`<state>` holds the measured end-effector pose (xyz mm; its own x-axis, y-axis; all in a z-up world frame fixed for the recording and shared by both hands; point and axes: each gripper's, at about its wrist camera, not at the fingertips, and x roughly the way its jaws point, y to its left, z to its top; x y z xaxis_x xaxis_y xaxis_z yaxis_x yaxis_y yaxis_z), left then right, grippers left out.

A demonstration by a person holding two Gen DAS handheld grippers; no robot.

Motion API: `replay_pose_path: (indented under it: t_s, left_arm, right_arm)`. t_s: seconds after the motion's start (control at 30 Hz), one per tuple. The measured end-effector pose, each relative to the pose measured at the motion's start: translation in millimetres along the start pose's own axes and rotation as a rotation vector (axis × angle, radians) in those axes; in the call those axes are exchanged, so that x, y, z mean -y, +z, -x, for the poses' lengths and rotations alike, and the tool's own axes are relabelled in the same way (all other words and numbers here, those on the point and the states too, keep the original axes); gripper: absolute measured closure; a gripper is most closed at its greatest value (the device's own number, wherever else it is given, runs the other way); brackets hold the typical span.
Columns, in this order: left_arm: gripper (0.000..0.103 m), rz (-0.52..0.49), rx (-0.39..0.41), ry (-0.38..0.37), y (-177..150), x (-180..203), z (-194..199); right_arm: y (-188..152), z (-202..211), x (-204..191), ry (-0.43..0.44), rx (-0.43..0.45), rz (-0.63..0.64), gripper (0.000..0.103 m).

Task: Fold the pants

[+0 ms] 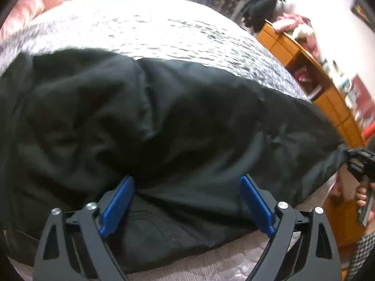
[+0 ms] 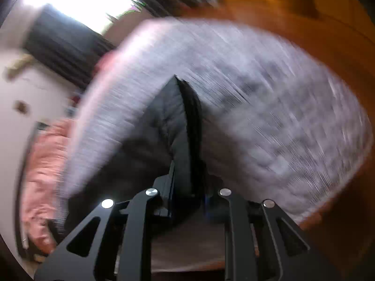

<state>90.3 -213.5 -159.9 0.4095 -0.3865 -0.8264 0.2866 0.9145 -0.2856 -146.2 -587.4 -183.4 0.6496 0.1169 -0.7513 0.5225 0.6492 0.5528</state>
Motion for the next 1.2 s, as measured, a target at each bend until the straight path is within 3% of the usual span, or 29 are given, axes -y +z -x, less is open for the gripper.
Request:
replay_pose_path:
  t_s: [0.03,0.1,0.17,0.23,0.3,0.33,0.4,0.47,0.6,0.67,0.9,1.1,1.2]
  left_arm:
    - [0.011,-0.022,-0.006,0.012,-1,6,2]
    - [0.011,-0.020,-0.011,-0.010,-2,10,12]
    - [0.010,-0.011,0.034,-0.025,-3,5,29]
    - [0.010,-0.001,0.071,0.017,-4,-7,37]
    - [0.010,0.035,0.053,0.040,-5,-22,29]
    - [0.010,0.045,0.008,0.029,-8,-31,15]
    - [0.009,-0.047,0.015,0.064,-11,-22,11]
    - [0.009,-0.071,-0.002,0.072,-10,-14,15]
    - [0.009,0.093,0.032,-0.062,-6,-33,44]
    - [0.009,0.134,0.055,-0.076,-5,-42,57]
    - [0.009,0.216,0.151,-0.017,-20,-93,112]
    - [0.009,0.328,0.192,0.017,-48,-140,142]
    - [0.009,0.366,0.204,0.037,-54,-161,152]
  right_arm:
    - [-7,-14,12,-0.018,-0.030,-0.022,0.086]
    - [-12,-16,19,0.013,-0.011,-0.051,0.086]
    - [-11,-7,15,0.043,0.023,-0.060,0.086]
    - [-13,-2,9,0.039,0.043,-0.046,0.086]
    - [-12,-10,9,-0.012,0.013,-0.044,0.086]
    - [-12,-14,9,-0.025,-0.003,-0.051,0.085]
    - [-12,-14,4,-0.035,-0.005,-0.080,0.086]
    - [-8,-1,-6,-0.036,0.033,-0.047,0.086]
    - [-4,44,-68,0.050,0.118,0.075,0.086]
    - [-8,59,-103,0.078,0.150,0.161,0.086]
    - [-48,72,-237,0.179,0.172,0.466,0.086]
    - [-112,44,-319,0.227,0.099,0.661,0.086]
    - [-147,22,-356,0.301,0.015,0.705,0.085]
